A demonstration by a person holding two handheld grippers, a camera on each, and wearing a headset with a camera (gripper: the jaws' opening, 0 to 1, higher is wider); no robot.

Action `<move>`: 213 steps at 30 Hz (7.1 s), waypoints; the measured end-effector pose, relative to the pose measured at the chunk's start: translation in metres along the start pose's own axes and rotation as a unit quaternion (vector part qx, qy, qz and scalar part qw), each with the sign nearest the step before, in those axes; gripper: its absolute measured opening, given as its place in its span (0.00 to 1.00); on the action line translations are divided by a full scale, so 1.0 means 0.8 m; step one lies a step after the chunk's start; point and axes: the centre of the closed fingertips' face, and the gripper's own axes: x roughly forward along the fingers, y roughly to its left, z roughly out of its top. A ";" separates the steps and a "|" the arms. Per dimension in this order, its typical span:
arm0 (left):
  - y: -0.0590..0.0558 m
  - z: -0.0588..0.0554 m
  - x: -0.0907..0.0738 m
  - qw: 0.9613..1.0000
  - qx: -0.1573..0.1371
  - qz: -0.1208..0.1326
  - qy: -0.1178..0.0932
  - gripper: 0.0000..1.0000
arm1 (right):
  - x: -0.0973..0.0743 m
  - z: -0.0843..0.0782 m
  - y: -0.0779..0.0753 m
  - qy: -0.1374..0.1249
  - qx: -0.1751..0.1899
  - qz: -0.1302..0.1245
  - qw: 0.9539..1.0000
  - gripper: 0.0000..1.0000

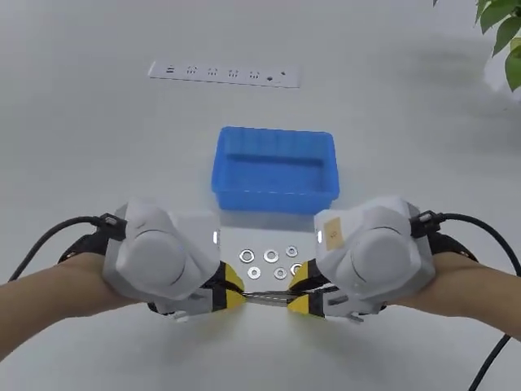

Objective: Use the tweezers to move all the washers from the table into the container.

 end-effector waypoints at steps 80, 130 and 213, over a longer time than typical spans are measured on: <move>-0.058 0.136 -0.057 0.987 0.059 0.021 -0.151 0.05 | -0.026 0.039 0.034 -0.124 -0.051 -0.061 0.989 0.09; 0.008 0.106 -0.082 0.984 0.027 0.067 -0.161 0.05 | -0.003 0.039 0.003 -0.125 0.016 -0.065 0.990 0.24; 0.017 0.104 -0.070 0.990 -0.022 0.000 -0.137 0.06 | 0.010 0.072 -0.024 -0.153 -0.023 -0.010 0.988 0.09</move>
